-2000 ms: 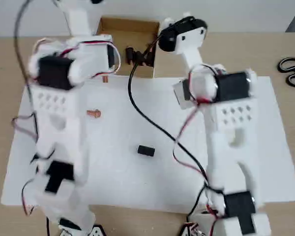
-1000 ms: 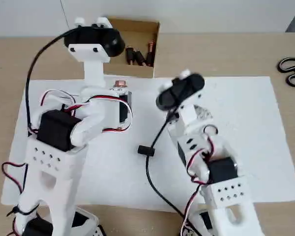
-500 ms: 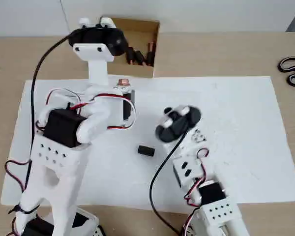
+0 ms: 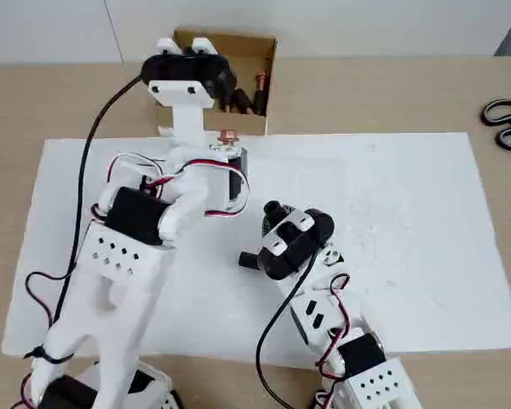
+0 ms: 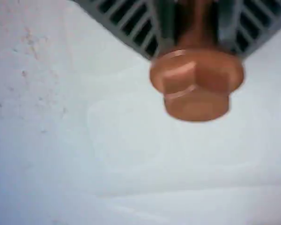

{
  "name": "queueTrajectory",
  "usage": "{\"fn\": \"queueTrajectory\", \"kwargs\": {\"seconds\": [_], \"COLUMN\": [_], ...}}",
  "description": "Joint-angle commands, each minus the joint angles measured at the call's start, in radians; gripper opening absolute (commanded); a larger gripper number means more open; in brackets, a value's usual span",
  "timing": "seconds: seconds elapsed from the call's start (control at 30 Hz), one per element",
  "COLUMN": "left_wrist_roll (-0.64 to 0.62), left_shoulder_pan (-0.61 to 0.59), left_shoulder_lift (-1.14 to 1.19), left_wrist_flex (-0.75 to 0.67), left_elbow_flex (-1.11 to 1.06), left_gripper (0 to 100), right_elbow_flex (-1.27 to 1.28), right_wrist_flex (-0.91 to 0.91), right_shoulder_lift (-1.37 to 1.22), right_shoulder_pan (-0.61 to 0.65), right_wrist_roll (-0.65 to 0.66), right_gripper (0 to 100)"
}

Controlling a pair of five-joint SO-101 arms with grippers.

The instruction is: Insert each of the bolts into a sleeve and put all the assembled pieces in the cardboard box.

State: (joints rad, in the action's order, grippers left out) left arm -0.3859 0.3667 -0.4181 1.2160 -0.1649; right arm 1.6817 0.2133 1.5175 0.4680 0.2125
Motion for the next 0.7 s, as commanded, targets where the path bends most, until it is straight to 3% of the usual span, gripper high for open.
{"fn": "queueTrajectory", "kwargs": {"seconds": [0.0,0.17,0.33,0.67], "left_wrist_roll": [-0.003,-0.008,-0.008,-0.006], "left_shoulder_pan": [0.029,0.04,0.04,0.063], "left_shoulder_lift": [-0.035,-0.037,-0.037,-0.037], "left_wrist_flex": [-0.031,-0.031,-0.049,-0.413], "left_elbow_flex": [-0.007,-0.008,-0.008,-0.127], "left_gripper": [1,1,1,1], "right_elbow_flex": [0.009,0.009,0.009,0.009], "right_wrist_flex": [0.002,-0.007,-0.007,-0.001], "right_shoulder_lift": [0.024,0.024,0.024,0.024], "right_shoulder_pan": [0.007,0.004,0.002,0.007], "right_wrist_roll": [-0.041,-0.239,-0.27,-0.272], "right_gripper": [0.5,0.5,0.5,0.4]}}
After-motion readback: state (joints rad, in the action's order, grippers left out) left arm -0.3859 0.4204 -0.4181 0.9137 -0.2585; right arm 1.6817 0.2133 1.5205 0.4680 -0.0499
